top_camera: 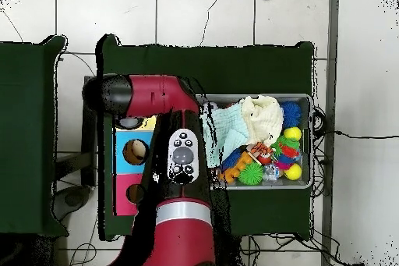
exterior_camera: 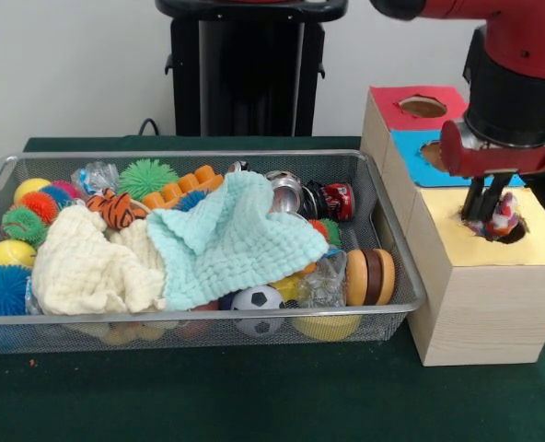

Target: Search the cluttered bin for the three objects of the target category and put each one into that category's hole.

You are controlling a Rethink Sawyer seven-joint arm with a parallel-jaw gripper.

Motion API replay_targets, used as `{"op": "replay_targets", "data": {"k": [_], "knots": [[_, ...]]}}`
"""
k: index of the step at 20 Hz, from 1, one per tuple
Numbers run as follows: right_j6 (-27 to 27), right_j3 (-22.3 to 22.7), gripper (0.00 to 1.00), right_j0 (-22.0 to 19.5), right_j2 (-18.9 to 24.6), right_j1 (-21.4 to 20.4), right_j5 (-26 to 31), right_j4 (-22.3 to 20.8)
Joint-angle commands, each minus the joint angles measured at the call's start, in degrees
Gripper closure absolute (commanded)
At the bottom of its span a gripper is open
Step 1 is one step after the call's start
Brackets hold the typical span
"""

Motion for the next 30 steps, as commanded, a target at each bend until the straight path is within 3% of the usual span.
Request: {"op": "replay_targets", "data": {"k": [1,4,6,10,11,13,16,19,25,30], "knots": [[-3.78,0.94,1.00,-3.81,2.65,-7.79,17.11,-1.96],[-4.99,-0.88,1.00,-4.95,3.98,-9.82,16.91,-1.55],[-5.49,-0.16,1.00,-5.53,4.88,-10.50,13.52,-1.64],[-6.91,4.21,1.00,-7.05,6.30,-10.55,4.80,-3.00],[-6.99,7.11,1.00,-7.47,6.58,-11.18,1.99,-3.15],[-7.41,8.22,1.00,-8.22,7.20,-10.82,0.35,-3.58],[-12.45,11.97,1.00,-11.13,9.36,-11.35,-4.20,-4.95],[-19.69,12.82,1.00,-15.39,12.18,-11.13,-7.37,-8.14],[-28.83,10.48,1.00,-22.87,16.82,-11.23,-4.34,-14.41],[-30.59,8.17,1.00,-25.34,18.22,-10.36,0.24,-19.11]]}}
